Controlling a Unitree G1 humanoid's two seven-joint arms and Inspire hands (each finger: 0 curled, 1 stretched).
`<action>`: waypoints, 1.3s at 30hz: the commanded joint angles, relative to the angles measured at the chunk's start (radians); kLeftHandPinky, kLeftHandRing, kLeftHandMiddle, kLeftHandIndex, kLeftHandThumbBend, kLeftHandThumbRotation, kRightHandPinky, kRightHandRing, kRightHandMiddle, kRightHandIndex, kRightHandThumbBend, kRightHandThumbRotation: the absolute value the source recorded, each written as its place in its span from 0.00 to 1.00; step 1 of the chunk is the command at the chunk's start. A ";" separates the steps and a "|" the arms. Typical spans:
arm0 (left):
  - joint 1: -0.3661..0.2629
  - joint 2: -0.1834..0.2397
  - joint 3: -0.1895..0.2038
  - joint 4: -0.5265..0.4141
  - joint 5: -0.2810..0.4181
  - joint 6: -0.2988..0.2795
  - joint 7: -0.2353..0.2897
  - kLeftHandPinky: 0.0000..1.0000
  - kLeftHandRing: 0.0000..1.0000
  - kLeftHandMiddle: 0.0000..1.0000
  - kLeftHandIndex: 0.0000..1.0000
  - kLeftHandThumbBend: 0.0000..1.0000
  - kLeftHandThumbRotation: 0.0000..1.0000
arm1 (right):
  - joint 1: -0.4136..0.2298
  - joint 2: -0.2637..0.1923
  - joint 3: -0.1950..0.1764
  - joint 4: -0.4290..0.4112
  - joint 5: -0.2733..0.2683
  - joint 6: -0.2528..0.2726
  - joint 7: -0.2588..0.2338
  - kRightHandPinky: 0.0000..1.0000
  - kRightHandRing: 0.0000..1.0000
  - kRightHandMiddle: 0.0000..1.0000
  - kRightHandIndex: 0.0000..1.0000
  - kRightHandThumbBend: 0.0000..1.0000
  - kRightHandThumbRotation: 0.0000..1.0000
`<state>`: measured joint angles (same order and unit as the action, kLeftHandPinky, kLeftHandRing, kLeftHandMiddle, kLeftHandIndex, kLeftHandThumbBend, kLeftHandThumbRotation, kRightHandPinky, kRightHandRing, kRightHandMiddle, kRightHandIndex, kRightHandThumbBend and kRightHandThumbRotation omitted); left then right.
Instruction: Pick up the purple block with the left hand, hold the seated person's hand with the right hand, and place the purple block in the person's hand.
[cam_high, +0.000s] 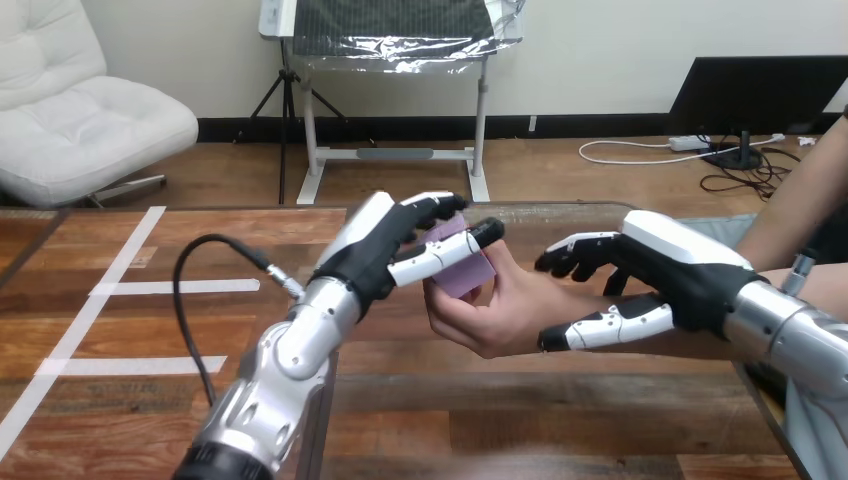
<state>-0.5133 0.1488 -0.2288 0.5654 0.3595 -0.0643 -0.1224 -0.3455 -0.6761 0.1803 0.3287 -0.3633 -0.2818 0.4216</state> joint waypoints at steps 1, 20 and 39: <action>0.011 0.021 0.033 -0.100 -0.022 -0.021 0.021 0.96 0.90 0.88 0.85 0.81 0.84 | 0.028 0.008 -0.029 -0.009 0.042 0.022 0.012 0.63 0.79 0.82 0.83 0.96 0.70; 0.205 0.030 0.121 -0.388 -0.107 -0.010 0.036 0.84 0.89 0.87 0.84 0.67 0.79 | 0.036 0.060 -0.112 0.063 0.256 -0.095 0.004 0.71 0.85 0.88 0.90 0.95 0.89; 0.387 0.039 0.203 -0.649 -0.126 -0.015 0.063 0.77 0.86 0.86 0.83 0.63 0.87 | 0.037 0.127 -0.151 0.088 0.370 -0.200 0.006 0.76 0.85 0.88 0.91 1.00 1.00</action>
<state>-0.1361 0.1683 -0.0644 0.0328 0.2454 -0.0694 -0.0781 -0.2873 -0.5901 0.0602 0.4229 -0.0317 -0.4503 0.4266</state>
